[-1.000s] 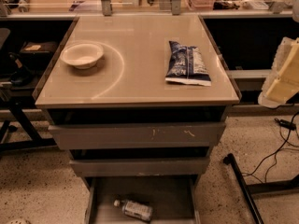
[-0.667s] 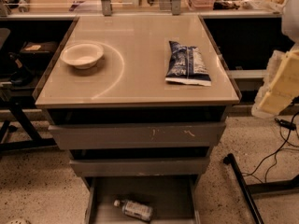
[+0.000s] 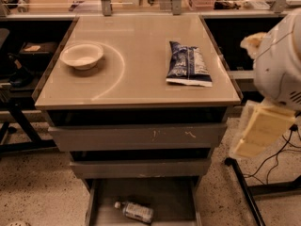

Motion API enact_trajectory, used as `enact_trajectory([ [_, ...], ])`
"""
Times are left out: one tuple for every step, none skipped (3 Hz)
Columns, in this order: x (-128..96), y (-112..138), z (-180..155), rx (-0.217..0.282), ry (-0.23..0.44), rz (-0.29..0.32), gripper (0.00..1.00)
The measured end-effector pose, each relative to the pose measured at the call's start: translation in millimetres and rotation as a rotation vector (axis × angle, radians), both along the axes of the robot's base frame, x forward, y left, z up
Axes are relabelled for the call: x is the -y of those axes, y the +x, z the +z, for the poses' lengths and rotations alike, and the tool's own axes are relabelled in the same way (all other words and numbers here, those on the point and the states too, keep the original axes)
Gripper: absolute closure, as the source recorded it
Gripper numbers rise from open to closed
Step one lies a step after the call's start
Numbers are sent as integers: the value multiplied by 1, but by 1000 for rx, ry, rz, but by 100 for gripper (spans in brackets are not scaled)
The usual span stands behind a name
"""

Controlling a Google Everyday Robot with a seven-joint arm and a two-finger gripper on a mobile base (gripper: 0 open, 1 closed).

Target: Pick blue plastic bottle from bottom drawer and place on counter

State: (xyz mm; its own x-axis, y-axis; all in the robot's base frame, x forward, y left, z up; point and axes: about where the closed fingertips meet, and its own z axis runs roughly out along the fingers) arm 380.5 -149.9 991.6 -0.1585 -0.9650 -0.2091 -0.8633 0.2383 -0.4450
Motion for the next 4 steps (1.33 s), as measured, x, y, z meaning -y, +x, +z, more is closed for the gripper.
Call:
enact_trajectory([
  [-8, -12, -53, -61, -1, -4, 0],
  [-2, -26, -87, -118, -26, -9, 0],
  [-2, -26, -87, -117, -26, -9, 0],
  [-12, -28, -119, -140, -15, -17, 0],
])
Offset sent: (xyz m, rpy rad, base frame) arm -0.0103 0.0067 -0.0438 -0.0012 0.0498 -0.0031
